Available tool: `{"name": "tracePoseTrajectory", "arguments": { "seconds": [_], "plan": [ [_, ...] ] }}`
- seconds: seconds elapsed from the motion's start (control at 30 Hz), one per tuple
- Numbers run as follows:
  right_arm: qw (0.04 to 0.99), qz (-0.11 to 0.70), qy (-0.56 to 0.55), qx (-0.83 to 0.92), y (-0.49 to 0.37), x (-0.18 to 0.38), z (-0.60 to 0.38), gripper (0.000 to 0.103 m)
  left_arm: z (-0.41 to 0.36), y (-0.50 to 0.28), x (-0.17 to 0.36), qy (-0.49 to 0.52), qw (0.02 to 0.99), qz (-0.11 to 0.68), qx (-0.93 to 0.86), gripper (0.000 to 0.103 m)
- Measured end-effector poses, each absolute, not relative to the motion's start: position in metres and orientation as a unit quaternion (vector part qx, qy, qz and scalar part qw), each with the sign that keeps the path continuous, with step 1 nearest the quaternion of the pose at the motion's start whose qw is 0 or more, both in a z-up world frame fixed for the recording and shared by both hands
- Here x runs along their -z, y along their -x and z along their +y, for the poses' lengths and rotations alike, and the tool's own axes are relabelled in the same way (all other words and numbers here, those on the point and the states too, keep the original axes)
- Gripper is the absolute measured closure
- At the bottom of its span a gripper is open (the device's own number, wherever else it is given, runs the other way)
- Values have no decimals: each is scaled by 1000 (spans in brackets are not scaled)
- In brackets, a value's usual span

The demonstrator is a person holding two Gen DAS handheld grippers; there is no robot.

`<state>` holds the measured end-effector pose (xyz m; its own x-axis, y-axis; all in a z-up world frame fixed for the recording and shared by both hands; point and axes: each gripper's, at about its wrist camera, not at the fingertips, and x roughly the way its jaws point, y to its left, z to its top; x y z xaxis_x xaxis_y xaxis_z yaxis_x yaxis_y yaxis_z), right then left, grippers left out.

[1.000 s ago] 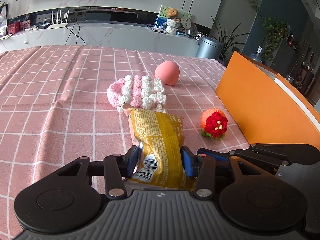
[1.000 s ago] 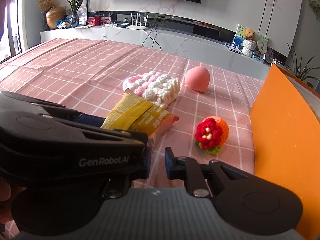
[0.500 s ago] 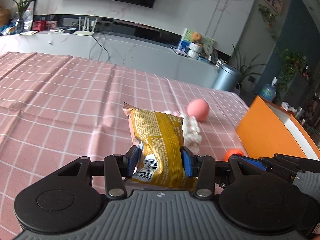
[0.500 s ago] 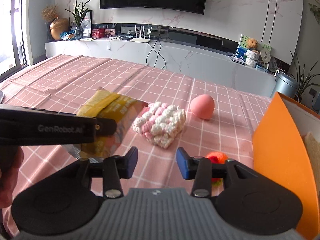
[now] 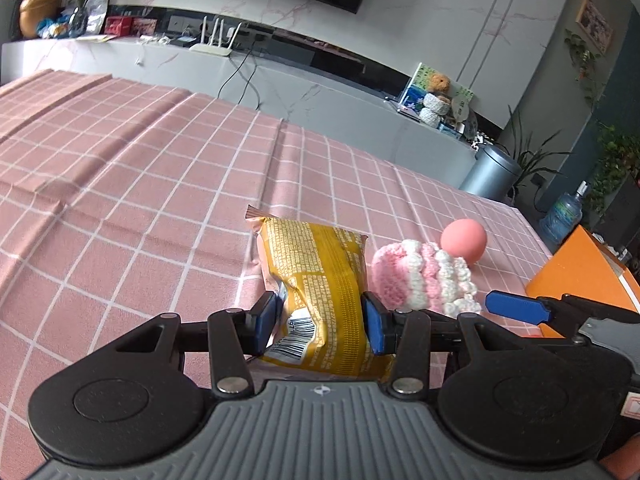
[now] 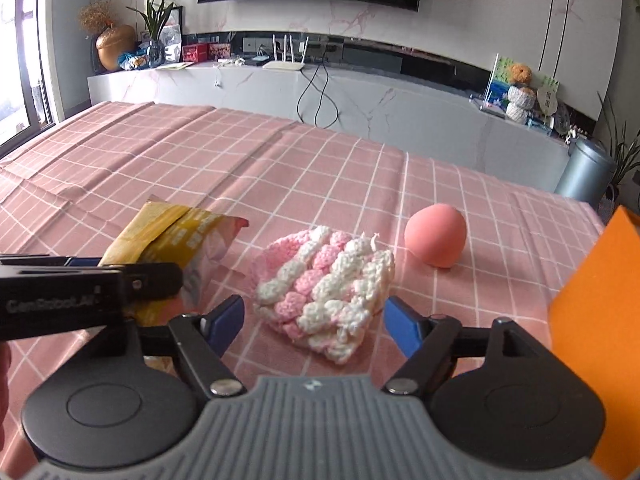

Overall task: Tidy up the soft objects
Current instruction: 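Grasp the pink-white crochet puff with the right tool while the left tool holds the bag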

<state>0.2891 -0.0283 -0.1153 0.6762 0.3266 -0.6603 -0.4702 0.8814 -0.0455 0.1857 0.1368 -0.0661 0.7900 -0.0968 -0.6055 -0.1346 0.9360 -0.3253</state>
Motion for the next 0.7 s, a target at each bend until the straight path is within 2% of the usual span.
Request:
{"name": "tracePoseTrajectory", "arguments": {
  "seconds": [0.2,0.47,0.57,0.7],
  "plan": [
    [906,348,91,-222,-306,128,-23,21,144,-189,75,190,924,331,-26,51],
    [903,348,98,-232,-302,130,-23,57,140,-188,77,189,923,334,-26,51],
    [905,342,103,-233,-294,125,-23,62,138,-187,77,190,922,336,-25,51],
    [912,318,115,-232,-274,113,-27,63,138,-183,75,195,922,334,-25,51]
  ]
}}
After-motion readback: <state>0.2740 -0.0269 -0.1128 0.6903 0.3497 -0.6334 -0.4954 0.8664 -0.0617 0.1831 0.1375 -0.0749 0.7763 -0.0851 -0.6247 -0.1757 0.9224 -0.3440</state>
